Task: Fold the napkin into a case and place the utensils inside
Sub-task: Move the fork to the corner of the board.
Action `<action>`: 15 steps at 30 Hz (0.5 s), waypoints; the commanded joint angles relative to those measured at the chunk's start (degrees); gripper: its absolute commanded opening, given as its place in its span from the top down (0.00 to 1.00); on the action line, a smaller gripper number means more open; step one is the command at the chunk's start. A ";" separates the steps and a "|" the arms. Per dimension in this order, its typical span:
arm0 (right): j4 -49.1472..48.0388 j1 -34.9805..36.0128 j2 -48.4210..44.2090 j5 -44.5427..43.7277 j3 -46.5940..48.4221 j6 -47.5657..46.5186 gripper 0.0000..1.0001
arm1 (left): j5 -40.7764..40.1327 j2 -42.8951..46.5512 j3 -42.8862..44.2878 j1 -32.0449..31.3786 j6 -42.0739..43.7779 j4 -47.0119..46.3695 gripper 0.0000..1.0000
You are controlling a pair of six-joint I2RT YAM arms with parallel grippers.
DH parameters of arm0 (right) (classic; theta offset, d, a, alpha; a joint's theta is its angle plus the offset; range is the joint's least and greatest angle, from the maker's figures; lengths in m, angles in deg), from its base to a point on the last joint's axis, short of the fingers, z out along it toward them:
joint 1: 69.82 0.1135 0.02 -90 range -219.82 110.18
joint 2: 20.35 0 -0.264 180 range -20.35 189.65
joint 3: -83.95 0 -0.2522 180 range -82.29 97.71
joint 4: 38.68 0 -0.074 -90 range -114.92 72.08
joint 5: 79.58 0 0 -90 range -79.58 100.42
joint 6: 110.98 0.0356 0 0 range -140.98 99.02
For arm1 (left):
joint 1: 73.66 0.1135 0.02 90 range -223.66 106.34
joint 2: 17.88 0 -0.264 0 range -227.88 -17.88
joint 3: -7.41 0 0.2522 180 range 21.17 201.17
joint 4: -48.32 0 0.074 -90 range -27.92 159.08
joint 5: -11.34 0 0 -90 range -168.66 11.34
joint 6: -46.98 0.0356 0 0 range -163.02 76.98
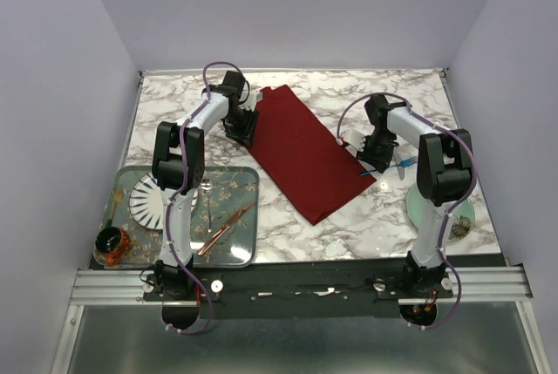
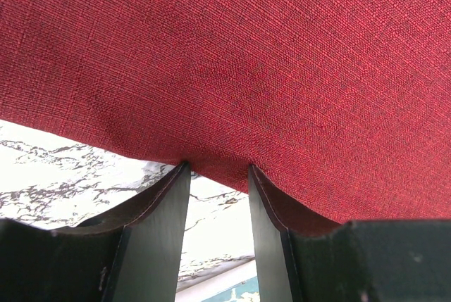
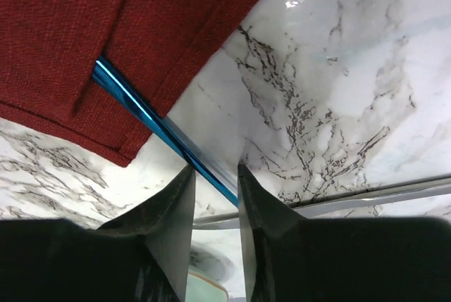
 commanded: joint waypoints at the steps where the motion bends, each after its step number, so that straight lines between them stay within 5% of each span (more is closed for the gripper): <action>1: -5.39 -0.09 -1.70 -0.62 -3.72 -5.00 0.73 | 0.70 -0.32 1.31 0.38 0.22 0.00 0.50; 6: -1.96 -0.27 -5.82 0.26 -2.23 -4.12 0.98 | 0.79 -0.32 1.66 0.38 0.30 0.00 0.50; 15: 3.49 -7.90 -3.91 -0.97 10.32 3.84 0.99 | 2.46 0.12 1.05 0.29 0.04 -0.70 0.50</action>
